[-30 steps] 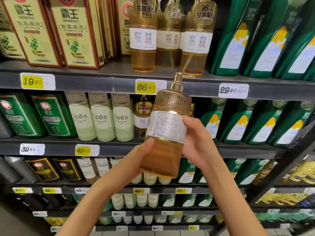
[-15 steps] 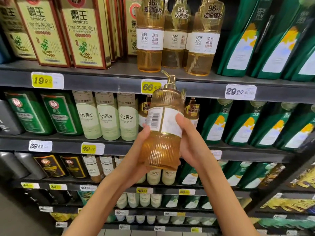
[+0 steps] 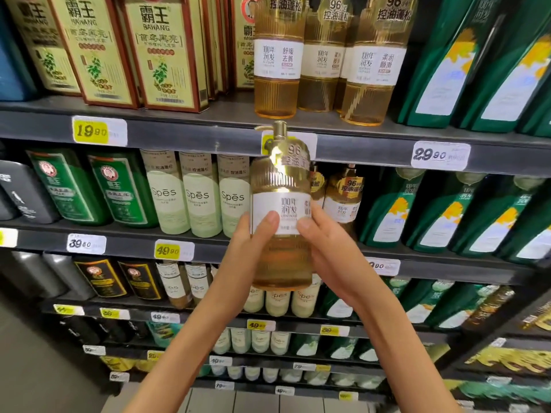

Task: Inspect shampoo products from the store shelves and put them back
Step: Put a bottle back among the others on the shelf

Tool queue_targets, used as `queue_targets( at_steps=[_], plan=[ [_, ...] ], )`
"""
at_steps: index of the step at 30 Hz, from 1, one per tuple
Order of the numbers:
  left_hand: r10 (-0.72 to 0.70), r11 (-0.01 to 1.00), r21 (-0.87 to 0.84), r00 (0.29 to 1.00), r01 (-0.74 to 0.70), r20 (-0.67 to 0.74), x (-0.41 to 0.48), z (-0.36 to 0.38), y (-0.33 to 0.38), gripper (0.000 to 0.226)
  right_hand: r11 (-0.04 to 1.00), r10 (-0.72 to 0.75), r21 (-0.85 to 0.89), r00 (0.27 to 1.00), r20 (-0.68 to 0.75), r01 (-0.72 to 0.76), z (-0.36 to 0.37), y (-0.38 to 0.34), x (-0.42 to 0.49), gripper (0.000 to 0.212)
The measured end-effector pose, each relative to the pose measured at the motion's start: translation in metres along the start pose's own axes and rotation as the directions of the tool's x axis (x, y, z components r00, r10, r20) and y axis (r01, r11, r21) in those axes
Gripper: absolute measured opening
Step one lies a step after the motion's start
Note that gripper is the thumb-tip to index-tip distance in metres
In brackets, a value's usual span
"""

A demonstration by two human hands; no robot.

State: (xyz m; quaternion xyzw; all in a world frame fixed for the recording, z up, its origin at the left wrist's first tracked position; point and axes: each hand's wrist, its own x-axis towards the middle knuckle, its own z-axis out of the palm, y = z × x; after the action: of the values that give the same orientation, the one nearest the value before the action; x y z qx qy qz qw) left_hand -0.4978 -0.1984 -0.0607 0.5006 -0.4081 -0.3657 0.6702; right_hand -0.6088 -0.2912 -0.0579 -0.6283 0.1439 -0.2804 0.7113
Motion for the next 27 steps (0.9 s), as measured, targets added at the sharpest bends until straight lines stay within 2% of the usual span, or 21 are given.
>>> queue_targets(
  at_steps=[3,6,10,11,15,19,22,24,27],
  plan=[
    [-0.001,1.0,0.008,0.999,0.001,0.046,0.004,-0.005,-0.003,0.053,0.99,0.019,-0.143,1.0,0.009,-0.018,-0.001,0.01,-0.005,0.052],
    [-0.005,0.998,0.059,0.994,-0.001,0.113,0.008,-0.015,-0.009,0.054,0.983,0.0,-0.182,1.0,0.006,0.001,-0.004,0.015,-0.007,0.058],
    [0.001,0.991,0.132,0.982,-0.026,0.189,0.006,-0.024,-0.022,0.082,0.966,-0.047,-0.253,0.999,0.01,0.048,-0.011,0.025,-0.01,0.061],
    [0.001,0.987,0.158,0.98,-0.033,0.199,0.005,-0.025,-0.023,0.082,0.963,-0.047,-0.267,0.999,0.009,0.048,-0.013,0.028,-0.012,0.064],
    [-0.044,0.973,0.231,0.97,-0.013,0.239,0.005,-0.03,-0.027,0.059,0.952,-0.054,-0.3,0.997,0.059,0.069,-0.017,0.033,-0.016,0.076],
    [-0.028,0.961,0.273,0.963,-0.048,0.268,0.006,-0.035,-0.034,0.075,0.952,-0.059,-0.296,0.995,0.079,0.08,-0.017,0.034,-0.019,0.091],
    [-0.005,0.959,0.274,0.967,-0.068,0.256,0.002,-0.031,-0.033,0.068,0.941,-0.053,-0.328,0.995,0.086,0.078,-0.02,0.035,-0.02,0.089],
    [0.017,0.952,0.292,0.971,-0.089,0.24,-0.002,-0.03,-0.027,0.062,0.921,-0.021,-0.384,0.995,0.097,0.057,-0.023,0.031,-0.02,0.081],
    [0.018,0.95,0.306,0.986,-0.069,0.166,-0.008,-0.025,-0.017,0.07,0.917,0.055,-0.398,0.991,0.125,-0.001,-0.023,0.019,-0.02,0.076]
  ],
)
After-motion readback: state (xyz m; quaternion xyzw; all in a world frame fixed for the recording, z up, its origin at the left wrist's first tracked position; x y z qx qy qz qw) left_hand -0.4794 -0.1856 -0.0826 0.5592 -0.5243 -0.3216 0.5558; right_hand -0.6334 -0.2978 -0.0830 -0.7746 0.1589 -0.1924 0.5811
